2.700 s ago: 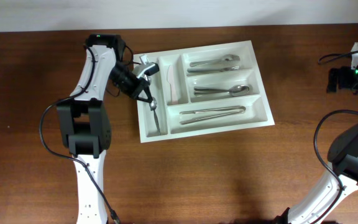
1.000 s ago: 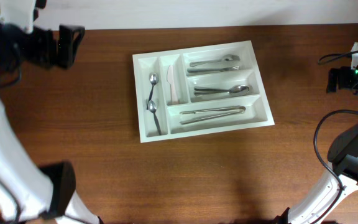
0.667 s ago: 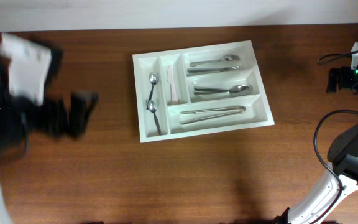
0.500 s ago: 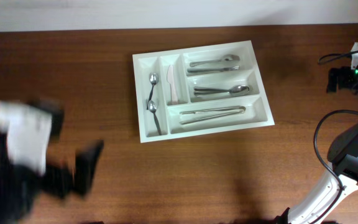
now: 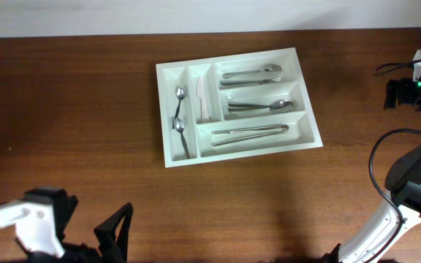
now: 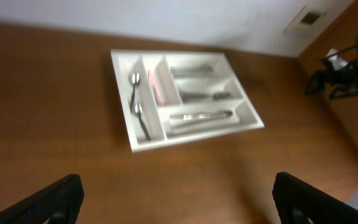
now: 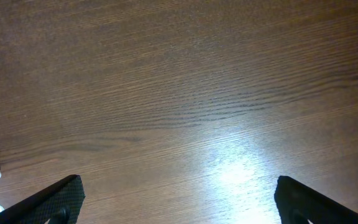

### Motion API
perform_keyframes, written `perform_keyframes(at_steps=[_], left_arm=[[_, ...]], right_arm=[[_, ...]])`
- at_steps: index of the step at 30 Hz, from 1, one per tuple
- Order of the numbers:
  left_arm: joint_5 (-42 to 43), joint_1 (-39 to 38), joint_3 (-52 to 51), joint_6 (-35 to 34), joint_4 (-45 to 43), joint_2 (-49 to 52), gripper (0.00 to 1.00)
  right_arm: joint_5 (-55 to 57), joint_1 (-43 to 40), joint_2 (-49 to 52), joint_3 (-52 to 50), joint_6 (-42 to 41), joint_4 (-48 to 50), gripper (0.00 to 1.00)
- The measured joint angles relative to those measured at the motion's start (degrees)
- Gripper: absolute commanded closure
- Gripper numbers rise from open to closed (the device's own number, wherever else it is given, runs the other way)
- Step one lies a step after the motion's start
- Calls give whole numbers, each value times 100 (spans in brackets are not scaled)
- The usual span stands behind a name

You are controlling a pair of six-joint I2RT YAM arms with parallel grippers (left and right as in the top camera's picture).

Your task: Pack container

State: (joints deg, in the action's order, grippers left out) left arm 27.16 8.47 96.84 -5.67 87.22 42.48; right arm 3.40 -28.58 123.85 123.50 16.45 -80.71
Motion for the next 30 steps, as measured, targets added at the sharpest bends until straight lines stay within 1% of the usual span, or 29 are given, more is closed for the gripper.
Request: perform_keyframes(at_steps=[6,10,13,17,22,27,30], left_arm=[[-2,0,-542,-153,798,0,1],[-7,0,-636,-94,881,0,1],[-11,0,-636,214,780,-2,1],[-20,0,-636,750,348,-2,1],[-61,0,-787,1095,-221,-17,1],[-90,0,-1423,1429,-984,-55,1],[-81,-2,-2100,1532,-1709,-116,1]], right_arm=[[0,0,0,0,0,0,1],[0,0,0,0,-2,0,1],[0,0,0,0,-2,2,1],[0,0,0,0,0,0,1],[2,0,0,0,-2,0,2],[0,0,0,0,2,0,1],[0,0,0,0,-2,0,1]])
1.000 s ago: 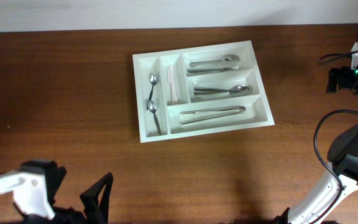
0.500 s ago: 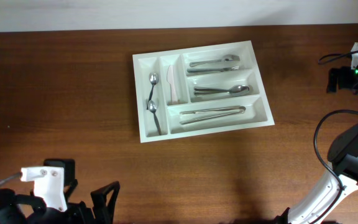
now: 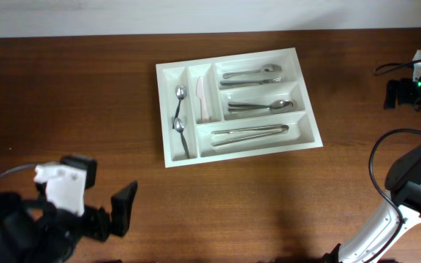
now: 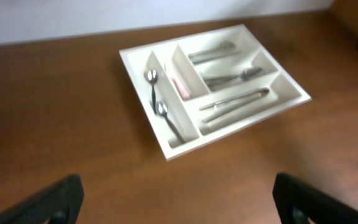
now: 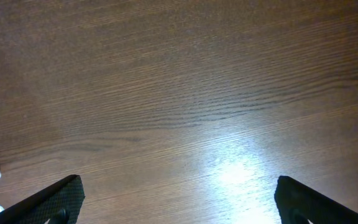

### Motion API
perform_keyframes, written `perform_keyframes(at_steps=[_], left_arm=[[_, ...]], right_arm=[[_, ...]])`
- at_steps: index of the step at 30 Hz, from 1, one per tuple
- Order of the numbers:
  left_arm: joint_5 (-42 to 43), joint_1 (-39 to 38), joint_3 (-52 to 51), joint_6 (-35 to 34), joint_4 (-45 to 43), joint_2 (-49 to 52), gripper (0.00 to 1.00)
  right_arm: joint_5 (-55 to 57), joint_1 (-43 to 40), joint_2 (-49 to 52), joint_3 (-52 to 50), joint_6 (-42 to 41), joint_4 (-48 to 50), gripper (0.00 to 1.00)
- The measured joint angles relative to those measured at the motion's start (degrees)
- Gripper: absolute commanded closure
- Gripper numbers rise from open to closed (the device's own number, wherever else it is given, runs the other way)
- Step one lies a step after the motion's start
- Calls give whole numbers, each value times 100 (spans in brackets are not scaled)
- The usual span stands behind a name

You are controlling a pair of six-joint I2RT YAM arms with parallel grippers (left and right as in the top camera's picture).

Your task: Pack container

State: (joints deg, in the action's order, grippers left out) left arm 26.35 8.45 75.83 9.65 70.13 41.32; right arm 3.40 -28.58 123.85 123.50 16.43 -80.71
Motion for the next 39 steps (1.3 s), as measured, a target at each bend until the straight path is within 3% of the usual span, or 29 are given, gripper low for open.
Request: perform_keyframes(at_steps=[9,14,23,27,39], left_arm=[[-17,-791,-2824,109,-3152,-1633,1],[-133,-1062,-4015,129,-4072,-2461,1],[-688,-1069,-5755,133,-5648,-3104,1],[-1036,-1056,-6223,133,-6127,-3235,1],[-1980,-968,-6905,136,-6140,-4044,1]], right_arm=[[2,0,0,0,2,0,1],[0,0,0,0,0,0,1],[0,0,0,0,-2,2,1],[0,0,0,0,0,0,1],[0,0,0,0,4,2,1]])
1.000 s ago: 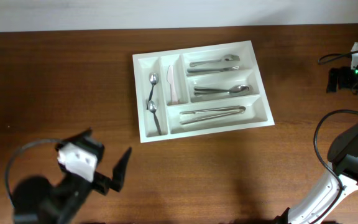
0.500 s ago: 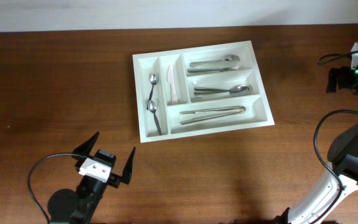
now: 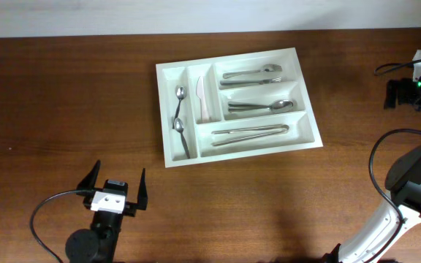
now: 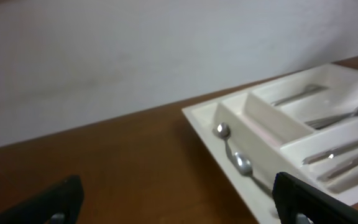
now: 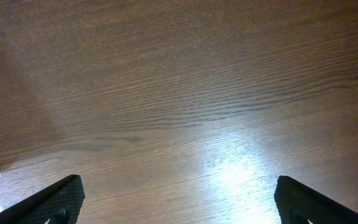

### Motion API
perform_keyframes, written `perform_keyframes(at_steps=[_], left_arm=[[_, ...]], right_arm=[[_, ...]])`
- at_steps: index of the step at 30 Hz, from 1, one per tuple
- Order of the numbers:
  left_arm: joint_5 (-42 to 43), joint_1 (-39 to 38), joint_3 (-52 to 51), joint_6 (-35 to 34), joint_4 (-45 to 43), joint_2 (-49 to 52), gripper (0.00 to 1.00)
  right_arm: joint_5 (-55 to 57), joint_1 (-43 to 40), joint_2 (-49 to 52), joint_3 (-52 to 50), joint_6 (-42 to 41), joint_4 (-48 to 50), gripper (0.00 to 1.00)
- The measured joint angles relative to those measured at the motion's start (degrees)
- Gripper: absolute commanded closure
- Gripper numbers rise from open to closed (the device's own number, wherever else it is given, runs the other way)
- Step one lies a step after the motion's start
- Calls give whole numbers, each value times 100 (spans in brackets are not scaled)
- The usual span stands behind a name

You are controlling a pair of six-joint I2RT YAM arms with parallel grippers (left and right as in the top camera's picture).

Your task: Pack container

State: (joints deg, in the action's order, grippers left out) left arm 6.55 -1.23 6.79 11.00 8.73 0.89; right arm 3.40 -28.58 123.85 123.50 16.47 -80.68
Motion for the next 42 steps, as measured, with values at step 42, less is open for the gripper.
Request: perform_keyframes(at_steps=[42], left_arm=[[-107,9,-358,-2,61,0,1]], right_arm=[[0,0,0,0,-2,-2,1]])
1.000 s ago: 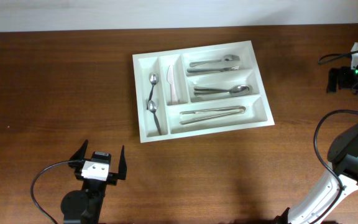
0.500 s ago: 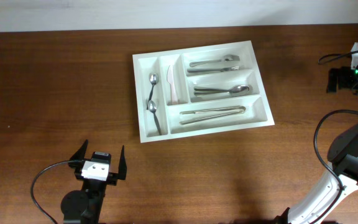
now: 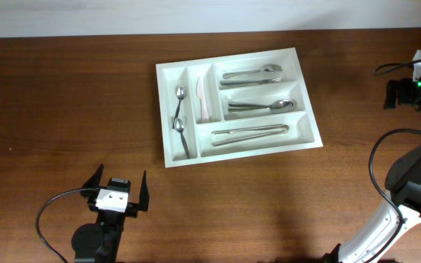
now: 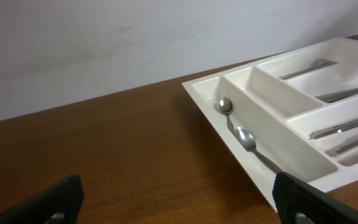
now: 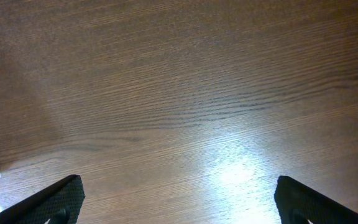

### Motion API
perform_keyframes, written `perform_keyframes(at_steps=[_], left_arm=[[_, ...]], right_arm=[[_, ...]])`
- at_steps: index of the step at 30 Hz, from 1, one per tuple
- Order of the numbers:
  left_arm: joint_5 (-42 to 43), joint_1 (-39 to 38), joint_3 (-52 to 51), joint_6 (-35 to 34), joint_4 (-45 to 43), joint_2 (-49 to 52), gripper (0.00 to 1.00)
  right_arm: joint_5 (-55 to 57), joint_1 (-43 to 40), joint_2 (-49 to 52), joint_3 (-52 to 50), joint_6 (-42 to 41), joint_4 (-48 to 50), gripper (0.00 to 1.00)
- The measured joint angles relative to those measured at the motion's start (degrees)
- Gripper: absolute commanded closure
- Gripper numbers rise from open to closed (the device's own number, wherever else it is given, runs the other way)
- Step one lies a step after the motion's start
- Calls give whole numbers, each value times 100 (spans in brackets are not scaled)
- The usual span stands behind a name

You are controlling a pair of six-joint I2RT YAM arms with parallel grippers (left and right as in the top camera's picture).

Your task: Pack container

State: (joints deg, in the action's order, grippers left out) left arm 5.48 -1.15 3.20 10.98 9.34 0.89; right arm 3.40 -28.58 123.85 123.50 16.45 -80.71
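A white cutlery tray (image 3: 165, 113) lies at the table's middle, holding two spoons (image 3: 179, 113), a pale knife (image 3: 201, 98), forks (image 3: 252, 74), more spoons (image 3: 262, 107) and tongs-like pieces (image 3: 251, 132). My left gripper (image 3: 117, 188) stands open near the front left, short of the tray, nothing between its fingers. Its wrist view looks low across the wood at the tray (image 4: 263, 152) and the two spoons (image 4: 236, 127). My right gripper (image 5: 178, 205) is open over bare wood; its arm (image 3: 415, 179) shows at the right edge.
Black cabled gear (image 3: 408, 86) sits at the far right edge. A white wall (image 4: 135, 37) rises behind the table. A white corner shows at the left of the right wrist view.
My left gripper has shifted slightly toward the tray and sits a little lower, so the tray looks nearer in its wrist view. The right gripper has not moved.
My left arm was at the bottom left corner, looking down on the tray from high up. It then stood further in. Later it was low near the front left, open, facing the tray, and it holds there now. The right arm stayed still.
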Motion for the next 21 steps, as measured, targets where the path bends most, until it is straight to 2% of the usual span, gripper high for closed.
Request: perform_keyframes(at_steps=[17,21], left_arm=[[0,0,0,0,-2,0,1],[0,0,0,0,-2,0,1]], right_arm=[[2,0,0,0,2,24,1],[-68,0,-17,-7,2,546,1]])
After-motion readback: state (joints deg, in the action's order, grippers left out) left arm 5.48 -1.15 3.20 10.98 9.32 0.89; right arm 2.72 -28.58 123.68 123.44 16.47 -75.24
